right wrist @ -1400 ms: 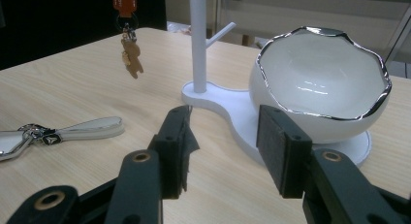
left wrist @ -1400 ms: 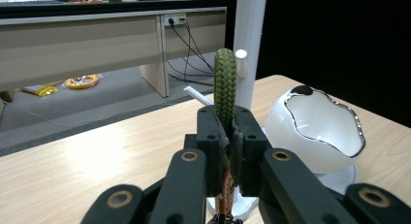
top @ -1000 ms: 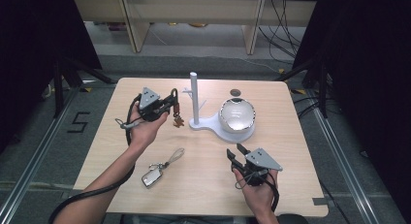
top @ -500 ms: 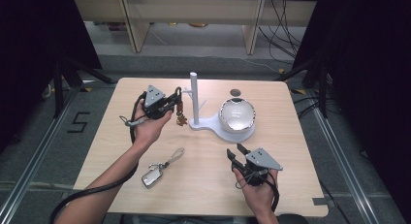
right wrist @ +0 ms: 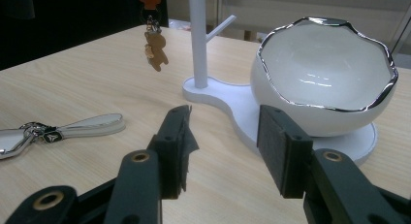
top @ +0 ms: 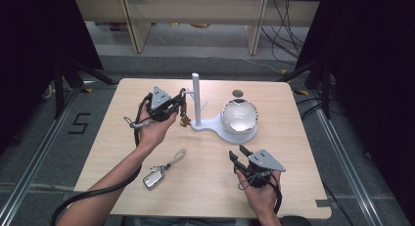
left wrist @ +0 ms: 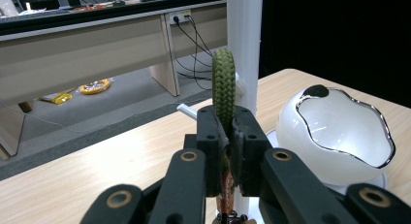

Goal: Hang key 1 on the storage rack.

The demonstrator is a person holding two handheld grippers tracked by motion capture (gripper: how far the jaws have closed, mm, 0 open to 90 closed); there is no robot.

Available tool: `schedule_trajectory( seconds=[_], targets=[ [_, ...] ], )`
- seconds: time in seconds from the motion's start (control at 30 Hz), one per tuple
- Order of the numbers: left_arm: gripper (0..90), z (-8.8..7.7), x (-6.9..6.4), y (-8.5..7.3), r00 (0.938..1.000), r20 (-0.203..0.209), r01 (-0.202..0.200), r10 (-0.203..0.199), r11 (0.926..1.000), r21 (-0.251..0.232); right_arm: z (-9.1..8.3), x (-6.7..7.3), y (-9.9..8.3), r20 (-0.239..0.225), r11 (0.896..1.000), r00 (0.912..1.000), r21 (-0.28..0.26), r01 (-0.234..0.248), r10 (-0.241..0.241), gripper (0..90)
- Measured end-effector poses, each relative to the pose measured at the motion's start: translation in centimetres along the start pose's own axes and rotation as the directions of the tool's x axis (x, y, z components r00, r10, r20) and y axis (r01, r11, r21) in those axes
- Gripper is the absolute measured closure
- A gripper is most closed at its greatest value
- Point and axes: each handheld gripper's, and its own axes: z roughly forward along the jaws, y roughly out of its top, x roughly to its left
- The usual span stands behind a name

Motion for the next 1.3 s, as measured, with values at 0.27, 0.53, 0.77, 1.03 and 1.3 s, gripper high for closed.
schedule_trajectory(
  seconds=[0.27,0.53,0.77,1.03,1.3],
  targets=[
    [82.8,0.1,-0.5,0.2,0.9978,-0.008,-0.065,0.065,0.9979,-0.003,0.0,0.0,0.0,0.007,1.0,1.0,-0.003,-0.001,0.001,56.0],
    [82.7,0.6,-1.3,0.3,0.9982,0.0,-0.06,0.06,0.9981,0.017,0.1,-0.1,-0.1,-0.003,1.0,1.0,-0.007,-0.009,0.009,55.8],
    [82.0,0.8,-1.6,0.0,0.9987,0.012,-0.05,0.05,0.9986,0.018,0.0,-0.2,-0.2,-0.003,1.0,1.0,-0.004,-0.003,0.003,55.7],
    [78.1,0.4,-1.8,0.2,0.9978,0.03,-0.06,0.059,0.998,0.02,-0.2,0.0,-0.2,0.021,1.0,0.9997,0.01,-0.015,0.015,55.5],
    [60.0,-1.4,-1.3,-0.2,0.9946,0.088,-0.062,0.054,0.9941,0.089,-0.1,-0.3,-0.2,0.007,1.0,0.9999,0.003,-0.01,0.01,54.8]
  ],
)
